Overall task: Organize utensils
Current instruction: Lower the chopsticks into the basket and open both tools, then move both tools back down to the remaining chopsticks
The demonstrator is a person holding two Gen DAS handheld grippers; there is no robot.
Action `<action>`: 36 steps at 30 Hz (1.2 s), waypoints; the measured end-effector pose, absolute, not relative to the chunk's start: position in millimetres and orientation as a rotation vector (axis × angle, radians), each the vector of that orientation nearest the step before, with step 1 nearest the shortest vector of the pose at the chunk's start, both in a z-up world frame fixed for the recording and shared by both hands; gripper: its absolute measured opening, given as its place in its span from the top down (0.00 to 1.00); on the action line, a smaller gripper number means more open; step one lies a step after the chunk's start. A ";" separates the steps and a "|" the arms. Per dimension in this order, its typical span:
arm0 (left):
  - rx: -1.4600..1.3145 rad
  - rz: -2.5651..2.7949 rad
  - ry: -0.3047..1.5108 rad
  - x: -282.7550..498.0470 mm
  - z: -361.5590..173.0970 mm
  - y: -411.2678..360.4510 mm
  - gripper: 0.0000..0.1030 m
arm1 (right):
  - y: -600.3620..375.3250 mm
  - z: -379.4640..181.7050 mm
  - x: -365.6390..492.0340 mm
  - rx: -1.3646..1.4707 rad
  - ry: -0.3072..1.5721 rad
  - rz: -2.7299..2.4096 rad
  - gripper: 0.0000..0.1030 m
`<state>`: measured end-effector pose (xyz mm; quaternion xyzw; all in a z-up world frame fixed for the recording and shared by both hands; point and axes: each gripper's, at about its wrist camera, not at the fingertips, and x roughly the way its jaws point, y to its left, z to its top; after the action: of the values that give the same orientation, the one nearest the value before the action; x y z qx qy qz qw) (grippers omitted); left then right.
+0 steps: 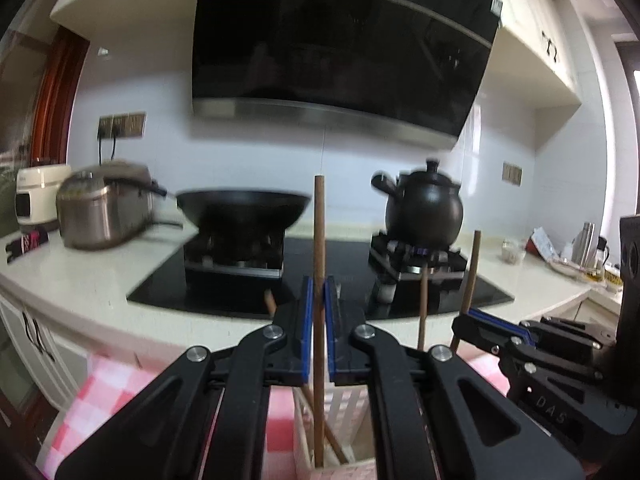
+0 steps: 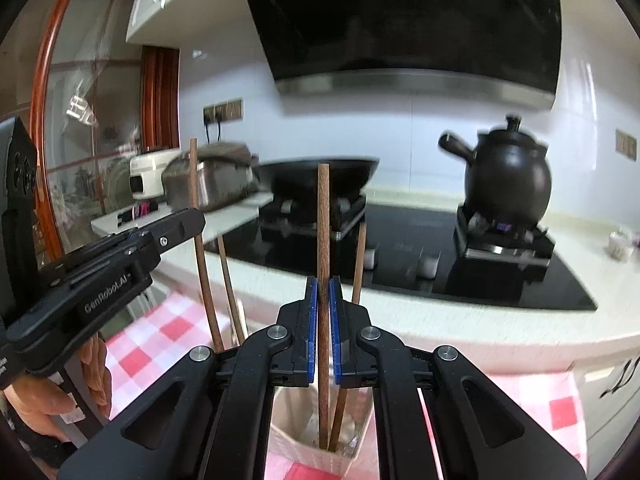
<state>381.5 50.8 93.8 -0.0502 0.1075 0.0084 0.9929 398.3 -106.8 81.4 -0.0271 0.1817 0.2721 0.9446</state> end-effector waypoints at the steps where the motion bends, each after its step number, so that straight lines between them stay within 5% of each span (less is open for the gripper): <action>1: -0.097 0.018 0.226 381.8 86.8 51.3 0.94 | -106.8 77.2 399.7 -0.051 0.381 0.553 0.93; 11: -0.080 0.049 0.271 358.9 54.4 62.8 0.86 | -119.0 56.9 401.9 -0.014 0.437 0.536 0.90; 15: -0.075 0.026 0.275 340.4 58.1 63.9 0.65 | -124.1 64.3 385.9 -0.010 0.425 0.544 0.90; 19: -0.061 0.037 0.279 315.2 60.4 58.6 0.55 | -128.7 67.7 359.6 -0.016 0.409 0.551 0.87; 22: -0.082 0.030 0.295 293.4 55.6 56.1 0.38 | -135.3 63.4 336.3 -0.006 0.410 0.554 0.71; 24: -0.095 0.035 0.301 275.8 48.8 54.8 0.33 | -140.5 58.1 321.1 -0.001 0.413 0.552 0.63; 29: -0.110 0.053 0.357 241.1 27.5 51.0 0.31 | -155.3 40.6 291.2 0.023 0.445 0.541 0.63; 36: -0.152 0.036 0.421 202.6 -5.1 47.8 0.13 | -166.7 6.2 257.7 0.030 0.526 0.535 0.59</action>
<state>202.6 47.8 -5.1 -0.0753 0.2086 0.0178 0.9749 257.7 -166.7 6.2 0.0148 0.2570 0.2612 0.9303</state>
